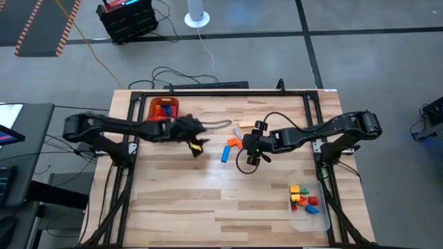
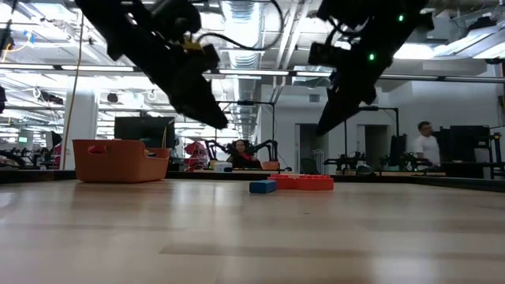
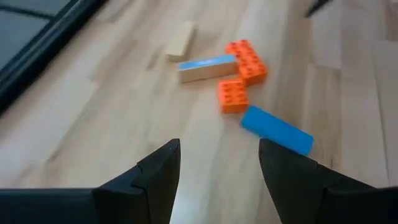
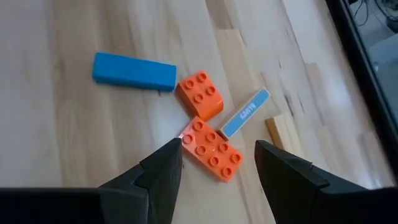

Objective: Sort blocks by size
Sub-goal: Put the large orange game piece into the orange bin

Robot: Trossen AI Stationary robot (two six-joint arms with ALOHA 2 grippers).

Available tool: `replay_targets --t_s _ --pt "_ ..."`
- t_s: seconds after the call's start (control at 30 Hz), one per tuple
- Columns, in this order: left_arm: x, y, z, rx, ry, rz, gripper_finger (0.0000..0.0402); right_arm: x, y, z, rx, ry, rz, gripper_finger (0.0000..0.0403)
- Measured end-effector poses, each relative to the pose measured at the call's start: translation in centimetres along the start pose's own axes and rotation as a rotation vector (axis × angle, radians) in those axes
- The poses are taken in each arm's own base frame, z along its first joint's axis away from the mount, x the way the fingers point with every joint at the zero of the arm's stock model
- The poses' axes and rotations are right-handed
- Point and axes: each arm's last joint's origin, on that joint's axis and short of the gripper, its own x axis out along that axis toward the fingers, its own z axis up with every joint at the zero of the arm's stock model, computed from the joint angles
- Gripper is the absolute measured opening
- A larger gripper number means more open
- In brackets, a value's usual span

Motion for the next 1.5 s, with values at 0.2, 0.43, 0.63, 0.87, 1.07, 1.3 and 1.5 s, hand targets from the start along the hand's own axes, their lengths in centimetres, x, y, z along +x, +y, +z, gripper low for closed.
replay_targets --t_s 0.2,0.43,0.63,0.87,1.07,1.3,1.5 --pt "3.4 -1.7 -0.1 0.091 0.049 -0.025 0.0212 1.7 -1.1 -1.6 0.043 0.002 -0.011 0.0232" --pt "5.5 -2.2 0.4 0.119 0.133 -0.017 0.0212 1.9 -0.5 -2.2 -0.062 0.018 0.115 0.0233" --pt "5.6 -2.5 0.3 0.150 0.159 -0.027 0.0212 2.2 -1.3 -2.1 -0.189 0.014 0.119 0.0254" --pt "5.5 -2.8 -0.1 0.189 0.195 -0.039 0.0212 3.1 -3.6 -1.7 -0.193 -0.038 0.161 0.0288" --pt "5.5 -2.8 -0.1 0.189 0.195 -0.039 0.0212 3.8 -5.7 -1.8 -0.152 -0.048 0.202 0.0295" --pt "5.5 -2.8 -0.1 0.189 0.194 -0.038 0.0212 5.2 -5.7 -2.2 -0.166 -0.024 0.247 0.0295" --pt "5.4 -2.7 -0.4 0.190 0.220 -0.034 0.0212 7.8 -4.1 -2.5 -0.232 0.054 0.280 0.0295"
